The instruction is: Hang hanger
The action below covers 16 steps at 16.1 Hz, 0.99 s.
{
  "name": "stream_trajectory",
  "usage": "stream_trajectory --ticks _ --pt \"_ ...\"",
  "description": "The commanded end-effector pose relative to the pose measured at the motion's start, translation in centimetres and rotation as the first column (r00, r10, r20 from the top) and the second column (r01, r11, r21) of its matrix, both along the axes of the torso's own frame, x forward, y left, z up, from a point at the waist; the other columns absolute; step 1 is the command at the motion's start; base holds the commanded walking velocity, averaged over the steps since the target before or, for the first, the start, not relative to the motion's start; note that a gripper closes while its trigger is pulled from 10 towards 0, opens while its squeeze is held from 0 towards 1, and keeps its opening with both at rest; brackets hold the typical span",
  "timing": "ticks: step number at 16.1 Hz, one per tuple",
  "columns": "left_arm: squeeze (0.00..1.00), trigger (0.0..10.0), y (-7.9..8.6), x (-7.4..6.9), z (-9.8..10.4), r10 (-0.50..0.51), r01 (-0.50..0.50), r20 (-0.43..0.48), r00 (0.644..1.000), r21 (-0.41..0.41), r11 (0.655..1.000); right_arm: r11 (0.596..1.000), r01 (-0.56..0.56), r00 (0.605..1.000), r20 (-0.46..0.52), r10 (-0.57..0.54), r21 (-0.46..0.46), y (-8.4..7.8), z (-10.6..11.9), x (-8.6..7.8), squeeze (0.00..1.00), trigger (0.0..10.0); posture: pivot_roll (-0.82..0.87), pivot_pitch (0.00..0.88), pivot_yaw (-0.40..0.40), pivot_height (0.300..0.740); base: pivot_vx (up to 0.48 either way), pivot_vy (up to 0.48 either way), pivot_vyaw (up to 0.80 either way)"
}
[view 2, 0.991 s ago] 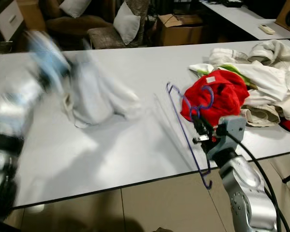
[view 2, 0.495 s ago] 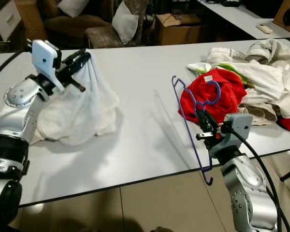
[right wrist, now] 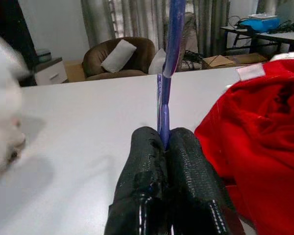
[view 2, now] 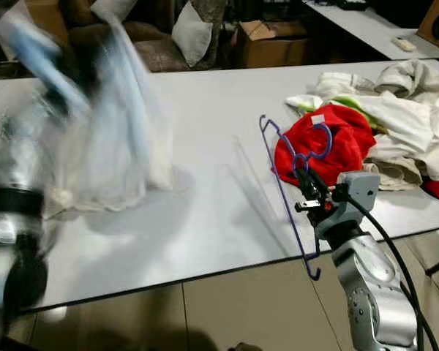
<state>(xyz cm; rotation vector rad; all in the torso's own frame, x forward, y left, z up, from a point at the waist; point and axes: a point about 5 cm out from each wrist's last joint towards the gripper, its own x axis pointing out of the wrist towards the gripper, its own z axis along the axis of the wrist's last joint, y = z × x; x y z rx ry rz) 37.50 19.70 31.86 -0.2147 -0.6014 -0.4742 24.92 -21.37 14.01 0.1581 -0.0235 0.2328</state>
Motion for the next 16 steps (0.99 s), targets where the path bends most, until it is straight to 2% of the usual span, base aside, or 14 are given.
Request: stream_trajectory --ticks 1,2,3,4,5,6,8,10,11,12,13,14,15,16 --pt "0.0 0.0 1.0 0.5 -0.5 0.08 -0.075 -0.07 0.994 0.07 0.995 1.0 0.018 1.0 0.014 -0.018 0.003 -0.4 0.3 -0.1 0.0 10.0 -0.14 0.0 0.009 0.74 0.0 0.0 0.0" --pt "0.0 0.0 0.9 1.2 -3.4 0.173 -0.115 -0.186 0.967 0.286 0.951 1.0 0.015 1.0 0.011 -0.015 0.0 -0.3 0.2 -0.2 0.0 10.0 -0.14 0.0 0.009 0.74 0.0 0.0 0.0" --pt "0.0 0.0 1.1 1.5 -5.8 0.229 -0.128 -0.27 0.935 0.344 0.93 1.0 0.015 1.0 0.01 -0.015 -0.001 -0.3 0.2 -0.2 0.0 10.0 -0.14 0.0 0.013 0.74 0.0 0.0 0.0" --pt "0.0 0.0 0.9 1.3 -7.1 0.235 -0.125 -0.31 0.921 0.337 0.933 1.0 0.015 1.0 0.01 -0.015 -0.002 -0.2 0.2 -0.2 0.0 10.0 -0.15 0.0 0.011 0.74 0.0 0.0 0.0" --pt "0.0 0.0 0.7 1.2 -7.5 0.239 -0.123 -0.314 0.919 0.348 0.929 1.0 0.016 1.0 0.01 -0.016 -0.003 -0.3 0.2 -0.2 0.0 10.0 -0.15 0.0 0.009 0.74 0.0 0.0 0.0" --pt "0.0 0.0 0.6 1.1 -7.5 0.232 -0.117 -0.326 0.916 0.336 0.935 1.0 0.014 1.0 0.008 -0.014 -0.006 -0.2 0.2 -0.2 0.0 10.0 -0.15 0.0 0.008 0.74 0.0 0.0 0.0" --pt "0.0 0.0 0.2 1.1 -7.2 0.198 -0.053 -0.325 0.925 0.406 0.912 1.0 0.005 1.0 0.004 -0.005 -0.018 -0.2 0.2 -0.3 0.0 10.0 -0.15 0.0 0.005 0.74 0.0 0.0 0.0" --pt "0.0 0.0 -2.2 -0.5 -6.2 -0.06 0.215 -0.359 0.931 0.41 0.886 1.0 0.005 1.0 0.008 -0.005 -0.018 -0.3 0.4 -0.2 0.0 10.0 -0.15 0.0 0.001 0.74 0.0 0.0 0.0" --pt "0.0 0.0 -3.9 -1.7 -3.9 -0.265 0.352 -0.311 0.913 0.268 0.897 1.0 0.006 1.0 0.011 -0.006 -0.012 -0.3 0.4 -0.1 0.0 10.0 -0.15 0.0 0.001 0.74 0.0 0.0 0.0" --pt "0.0 0.0 -4.6 -2.2 -2.6 -0.36 0.411 -0.264 0.895 0.173 0.895 1.0 0.007 1.0 0.012 -0.007 -0.008 -0.3 0.5 -0.1 0.0 10.0 -0.15 0.0 0.001 0.74 0.0 0.0 0.0" --pt "0.0 0.0 -4.0 -1.7 1.3 -0.403 0.392 -0.133 0.905 -0.105 0.914 1.0 0.009 1.0 0.016 -0.009 -0.002 -0.3 0.6 0.0 0.0 10.0 -0.15 0.0 0.0 0.74 0.0 0.0 0.0" --pt "0.0 0.0 -2.8 -0.7 2.4 -0.341 0.306 -0.117 0.933 -0.242 0.921 1.0 0.011 1.0 0.019 -0.011 0.002 -0.2 0.6 0.1 0.0 10.0 -0.15 0.0 0.006 0.74 0.0 0.0 0.0" --pt "0.0 0.0 1.0 1.9 1.7 -0.113 -0.022 -0.259 0.959 -0.468 0.884 1.0 0.021 0.999 0.025 -0.021 0.01 -0.3 0.7 0.2 0.0 10.0 -0.15 0.0 0.009 0.74 0.0 0.0 0.0" --pt "0.0 0.0 3.6 2.8 -1.6 0.068 -0.268 -0.437 0.897 -0.414 0.87 0.999 0.032 0.999 0.026 -0.032 0.016 -0.4 0.7 0.1 0.0 10.0 -0.15 0.0 0.01 0.74 0.0 0.0 0.0"
